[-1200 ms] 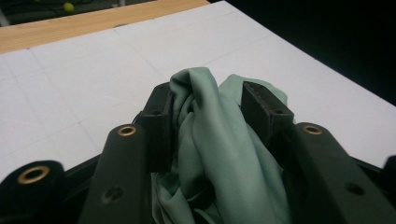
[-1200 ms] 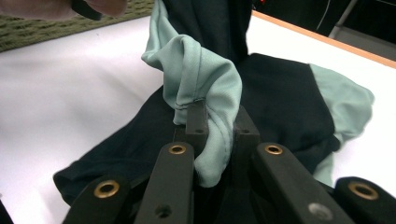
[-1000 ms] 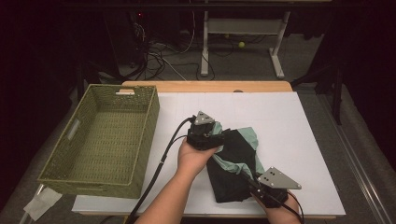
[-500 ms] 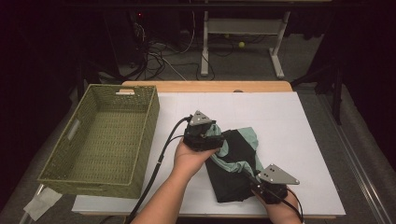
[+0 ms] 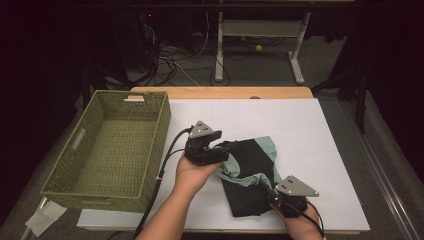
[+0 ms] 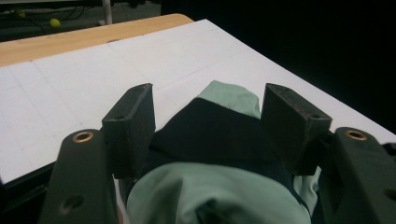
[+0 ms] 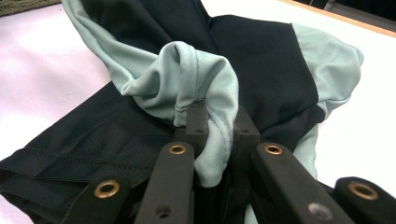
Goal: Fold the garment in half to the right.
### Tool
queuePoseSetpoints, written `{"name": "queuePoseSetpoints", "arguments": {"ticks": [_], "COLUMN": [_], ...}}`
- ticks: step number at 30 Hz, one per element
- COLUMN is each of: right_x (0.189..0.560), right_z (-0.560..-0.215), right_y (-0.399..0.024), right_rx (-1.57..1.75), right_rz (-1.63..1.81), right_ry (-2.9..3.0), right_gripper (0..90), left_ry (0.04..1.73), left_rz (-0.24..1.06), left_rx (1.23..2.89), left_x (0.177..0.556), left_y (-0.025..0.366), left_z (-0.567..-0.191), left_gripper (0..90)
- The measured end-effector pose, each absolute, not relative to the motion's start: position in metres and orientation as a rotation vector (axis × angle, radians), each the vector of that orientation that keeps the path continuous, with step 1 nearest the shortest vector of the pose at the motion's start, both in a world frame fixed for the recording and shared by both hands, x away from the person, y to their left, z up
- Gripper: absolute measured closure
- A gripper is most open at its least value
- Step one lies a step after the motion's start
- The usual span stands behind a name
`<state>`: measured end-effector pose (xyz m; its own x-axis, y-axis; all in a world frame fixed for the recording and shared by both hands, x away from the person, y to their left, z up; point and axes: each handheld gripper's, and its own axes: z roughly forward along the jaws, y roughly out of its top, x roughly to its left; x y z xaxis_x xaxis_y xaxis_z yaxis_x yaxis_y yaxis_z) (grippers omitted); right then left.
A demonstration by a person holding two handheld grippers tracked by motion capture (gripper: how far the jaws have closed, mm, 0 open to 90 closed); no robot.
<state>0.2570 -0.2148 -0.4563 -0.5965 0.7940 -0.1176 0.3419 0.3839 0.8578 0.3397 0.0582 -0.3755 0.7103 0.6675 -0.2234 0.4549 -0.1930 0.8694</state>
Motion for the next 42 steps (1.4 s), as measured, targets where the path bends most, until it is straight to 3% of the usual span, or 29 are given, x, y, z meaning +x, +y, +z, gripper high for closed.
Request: {"name": "queuePoseSetpoints", "arguments": {"ticks": [5,18,27,31,42], "right_x": [0.258,0.257,0.256,0.254,0.238], "right_z": [-0.456,-0.456,-0.457,-0.456,-0.45], "right_y": [-0.215,-0.214,-0.214,-0.213,-0.205], "right_rx": [0.973,0.969,0.965,0.966,0.911], "right_rz": [1.136,1.134,1.134,1.146,1.225], "right_ry": [2.124,2.126,2.13,2.132,2.158], "right_gripper": [82.4,82.4,82.4,82.4,82.3], "left_ry": [0.868,0.892,0.899,0.892,0.901], "left_rz": [0.292,0.233,0.193,0.209,0.254], "left_rx": [1.832,1.845,1.862,1.868,1.88], "left_x": [0.318,0.299,0.309,0.318,0.347], "left_y": [0.074,0.086,0.073,0.064,0.043], "left_z": [-0.382,-0.418,-0.428,-0.42,-0.393], "left_gripper": [32.9,33.9,65.6,74.8,78.1]}}
